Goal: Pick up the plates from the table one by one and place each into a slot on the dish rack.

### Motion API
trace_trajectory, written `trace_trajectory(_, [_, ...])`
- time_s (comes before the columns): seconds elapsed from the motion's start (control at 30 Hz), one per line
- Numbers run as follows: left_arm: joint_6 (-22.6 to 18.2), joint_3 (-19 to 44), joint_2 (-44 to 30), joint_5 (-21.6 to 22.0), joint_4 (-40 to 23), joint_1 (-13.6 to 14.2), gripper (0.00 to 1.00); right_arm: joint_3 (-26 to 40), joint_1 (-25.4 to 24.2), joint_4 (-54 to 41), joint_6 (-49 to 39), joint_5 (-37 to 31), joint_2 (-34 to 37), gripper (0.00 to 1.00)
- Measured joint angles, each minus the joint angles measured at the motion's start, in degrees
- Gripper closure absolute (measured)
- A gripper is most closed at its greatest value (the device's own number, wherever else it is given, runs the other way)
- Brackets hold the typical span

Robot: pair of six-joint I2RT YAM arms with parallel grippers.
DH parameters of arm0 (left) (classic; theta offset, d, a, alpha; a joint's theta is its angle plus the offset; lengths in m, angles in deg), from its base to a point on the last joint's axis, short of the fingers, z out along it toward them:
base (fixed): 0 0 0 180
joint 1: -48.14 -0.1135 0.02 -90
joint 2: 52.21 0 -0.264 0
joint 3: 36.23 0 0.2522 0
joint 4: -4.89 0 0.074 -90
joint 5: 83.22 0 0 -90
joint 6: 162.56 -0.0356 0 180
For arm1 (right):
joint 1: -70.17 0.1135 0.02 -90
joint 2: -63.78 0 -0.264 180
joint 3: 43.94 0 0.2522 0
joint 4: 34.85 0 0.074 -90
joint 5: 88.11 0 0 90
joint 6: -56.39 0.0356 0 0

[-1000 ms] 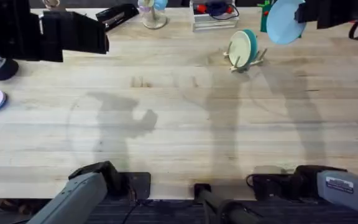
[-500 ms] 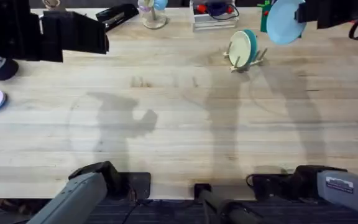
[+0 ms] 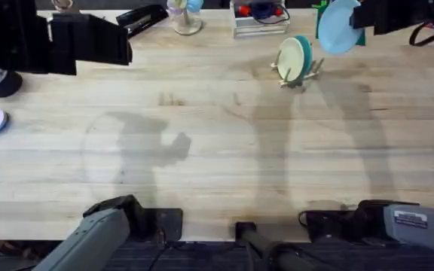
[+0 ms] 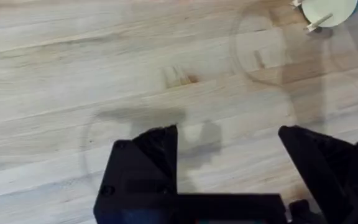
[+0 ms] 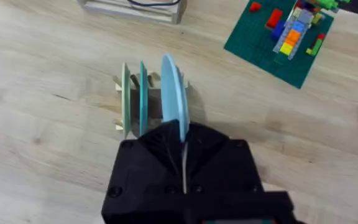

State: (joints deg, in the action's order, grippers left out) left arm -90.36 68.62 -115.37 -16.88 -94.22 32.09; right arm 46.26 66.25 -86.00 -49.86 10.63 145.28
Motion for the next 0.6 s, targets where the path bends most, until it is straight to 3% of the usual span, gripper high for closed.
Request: trace_trajectory(0.6, [0.0, 0.0, 0.0, 0.0, 0.7, 0.0, 0.008, 0.0, 0.0, 2.2, 0.0, 0.0, 2.3, 0.971])
